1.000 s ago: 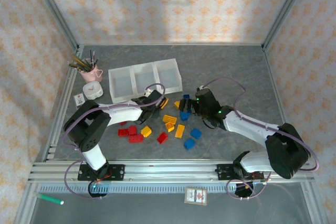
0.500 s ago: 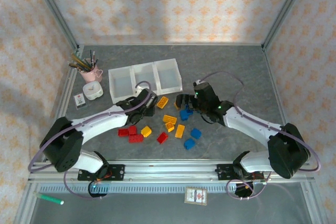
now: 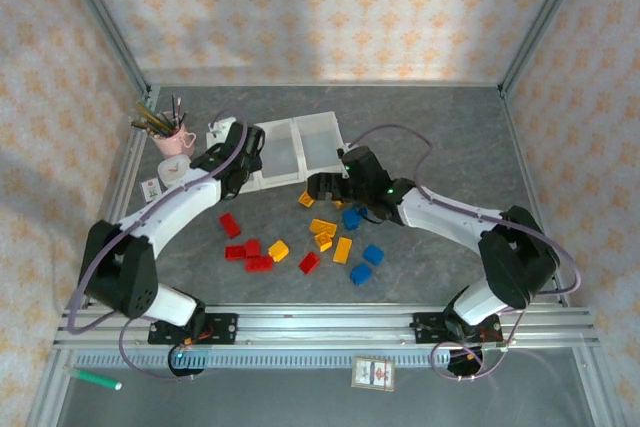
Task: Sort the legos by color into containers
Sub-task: Place the lego in the container.
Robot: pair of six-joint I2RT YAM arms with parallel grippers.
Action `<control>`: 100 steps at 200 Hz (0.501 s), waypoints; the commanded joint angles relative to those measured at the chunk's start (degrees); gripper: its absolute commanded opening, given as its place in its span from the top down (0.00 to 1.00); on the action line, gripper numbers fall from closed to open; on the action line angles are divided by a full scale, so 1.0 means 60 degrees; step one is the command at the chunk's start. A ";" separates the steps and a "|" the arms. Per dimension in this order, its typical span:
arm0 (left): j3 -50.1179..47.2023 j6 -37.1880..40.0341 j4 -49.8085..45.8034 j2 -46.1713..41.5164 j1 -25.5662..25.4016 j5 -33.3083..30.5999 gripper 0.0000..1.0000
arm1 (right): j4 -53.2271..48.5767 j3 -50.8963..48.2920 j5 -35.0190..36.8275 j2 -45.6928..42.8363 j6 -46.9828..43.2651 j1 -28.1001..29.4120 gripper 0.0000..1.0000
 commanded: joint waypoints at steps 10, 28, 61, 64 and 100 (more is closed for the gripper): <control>0.0507 -0.0200 0.0557 0.1058 0.0439 -0.0392 0.57 | 0.0275 0.0496 0.0335 0.0239 -0.0132 0.0039 0.00; 0.0818 -0.0191 0.0637 0.1638 0.0584 -0.0575 0.56 | 0.0271 0.0546 0.0402 0.0322 -0.0189 0.0039 0.00; 0.1190 -0.0476 0.0630 0.2167 0.0801 -0.0672 0.45 | 0.0129 0.0708 0.0410 0.0470 -0.0254 0.0039 0.00; 0.1192 -0.0454 0.0672 0.2180 0.0801 -0.0646 0.44 | 0.0138 0.0709 0.0397 0.0471 -0.0261 0.0039 0.00; 0.1485 -0.0324 0.0489 0.2445 0.0852 -0.0625 0.34 | 0.0068 0.0812 0.0428 0.0391 -0.0348 0.0038 0.00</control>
